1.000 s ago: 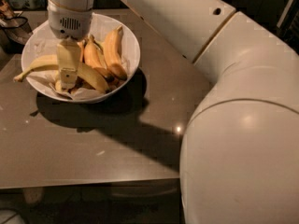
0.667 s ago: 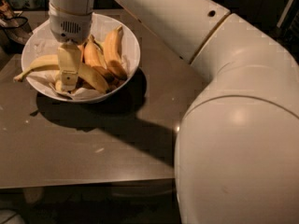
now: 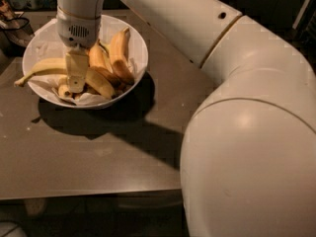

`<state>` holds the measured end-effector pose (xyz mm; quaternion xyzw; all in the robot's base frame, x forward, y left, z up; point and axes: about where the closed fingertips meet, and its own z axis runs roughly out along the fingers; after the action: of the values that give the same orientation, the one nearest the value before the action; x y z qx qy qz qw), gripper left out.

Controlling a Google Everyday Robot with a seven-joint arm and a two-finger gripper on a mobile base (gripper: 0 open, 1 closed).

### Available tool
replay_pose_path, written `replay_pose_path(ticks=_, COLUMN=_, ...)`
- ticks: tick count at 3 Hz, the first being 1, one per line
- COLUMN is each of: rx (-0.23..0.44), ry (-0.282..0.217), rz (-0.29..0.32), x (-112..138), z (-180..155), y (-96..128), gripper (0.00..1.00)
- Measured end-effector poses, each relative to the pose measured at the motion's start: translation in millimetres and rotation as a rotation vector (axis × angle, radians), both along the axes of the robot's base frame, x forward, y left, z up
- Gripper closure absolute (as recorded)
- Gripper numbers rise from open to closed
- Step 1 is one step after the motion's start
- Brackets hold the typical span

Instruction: Pick banana from white bowl

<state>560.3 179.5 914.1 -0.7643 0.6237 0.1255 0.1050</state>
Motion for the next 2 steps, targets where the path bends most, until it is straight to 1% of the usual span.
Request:
replay_pose_path(ticks=1, rx=-0.002, ry=0.003, rz=0.0, x=1.0, z=0.9, y=-0.7, gripper=0.36)
replay_pose_path(ticks=2, rx=-0.005, ry=0.0, rz=-0.009, x=2.0, z=0.3, y=-2.8, gripper=0.52)
